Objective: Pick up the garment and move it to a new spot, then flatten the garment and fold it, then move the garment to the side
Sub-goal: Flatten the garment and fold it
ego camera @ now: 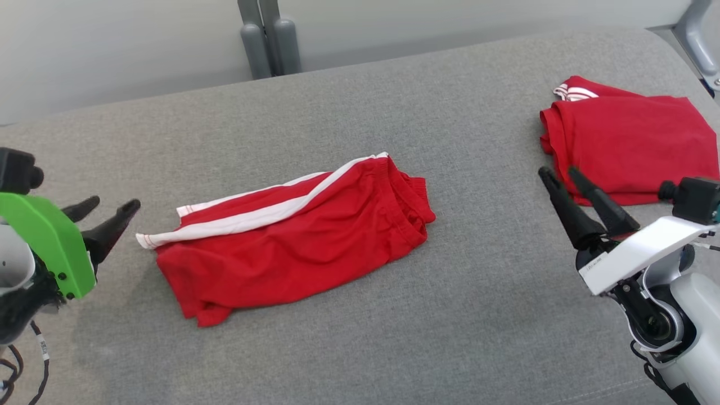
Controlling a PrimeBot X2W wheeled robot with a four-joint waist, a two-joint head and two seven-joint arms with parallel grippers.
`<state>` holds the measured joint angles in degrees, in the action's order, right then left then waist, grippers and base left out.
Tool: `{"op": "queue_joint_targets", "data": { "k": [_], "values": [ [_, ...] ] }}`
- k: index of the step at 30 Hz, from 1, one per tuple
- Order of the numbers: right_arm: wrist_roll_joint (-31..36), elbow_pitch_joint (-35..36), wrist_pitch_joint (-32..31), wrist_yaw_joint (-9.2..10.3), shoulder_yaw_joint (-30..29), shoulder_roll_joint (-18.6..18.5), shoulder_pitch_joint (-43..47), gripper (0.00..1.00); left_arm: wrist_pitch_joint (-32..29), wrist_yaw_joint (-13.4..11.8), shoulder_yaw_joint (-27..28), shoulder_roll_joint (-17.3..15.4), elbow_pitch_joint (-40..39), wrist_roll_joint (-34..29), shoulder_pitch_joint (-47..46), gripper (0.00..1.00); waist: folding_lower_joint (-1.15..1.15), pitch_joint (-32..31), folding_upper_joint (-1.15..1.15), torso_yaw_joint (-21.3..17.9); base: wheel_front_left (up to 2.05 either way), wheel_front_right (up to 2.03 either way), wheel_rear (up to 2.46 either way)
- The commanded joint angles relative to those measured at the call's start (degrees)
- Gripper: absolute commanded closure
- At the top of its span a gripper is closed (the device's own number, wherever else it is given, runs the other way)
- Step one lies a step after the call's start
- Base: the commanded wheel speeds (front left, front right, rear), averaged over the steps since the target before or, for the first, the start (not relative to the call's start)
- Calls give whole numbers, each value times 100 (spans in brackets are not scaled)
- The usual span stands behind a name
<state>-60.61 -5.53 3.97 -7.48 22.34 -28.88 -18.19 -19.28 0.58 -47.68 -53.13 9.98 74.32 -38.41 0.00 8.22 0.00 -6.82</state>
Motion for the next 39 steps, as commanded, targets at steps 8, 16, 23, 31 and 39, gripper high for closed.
{"op": "queue_joint_targets", "data": {
  "k": [8, 16, 23, 31, 39],
  "values": [
    [1668, 104, 491, -3, -930, 652, 337, 0, 2413, -1014, 598, 104, -703, -635, 913, 0, 0, -349, 0, 323, 0, 0, 0],
    [2679, 300, 565, -3, -1734, 1496, 793, 0, 3417, -1913, 1057, 412, -1111, -1161, 1913, 0, 0, -487, 0, 448, 0, 0, 0],
    [3090, 347, 523, -3, -1904, 1904, 1117, 0, 3442, -2048, 2282, 1242, -1316, -2295, 2981, 0, 0, -526, 0, 512, 0, 0, 0],
    [3452, 300, 534, -3, -1992, 1944, 1433, 0, 3444, -1666, 3224, 2326, -1460, -3343, 3940, 0, 0, -573, 0, 547, 0, 0, 0],
    [3643, 358, 352, -3, -1888, 1874, 1505, 0, 3444, -1110, 3723, 2991, -1290, -4083, 4268, 0, 0, -522, 0, 541, 0, 0, 0]
  ]
}}
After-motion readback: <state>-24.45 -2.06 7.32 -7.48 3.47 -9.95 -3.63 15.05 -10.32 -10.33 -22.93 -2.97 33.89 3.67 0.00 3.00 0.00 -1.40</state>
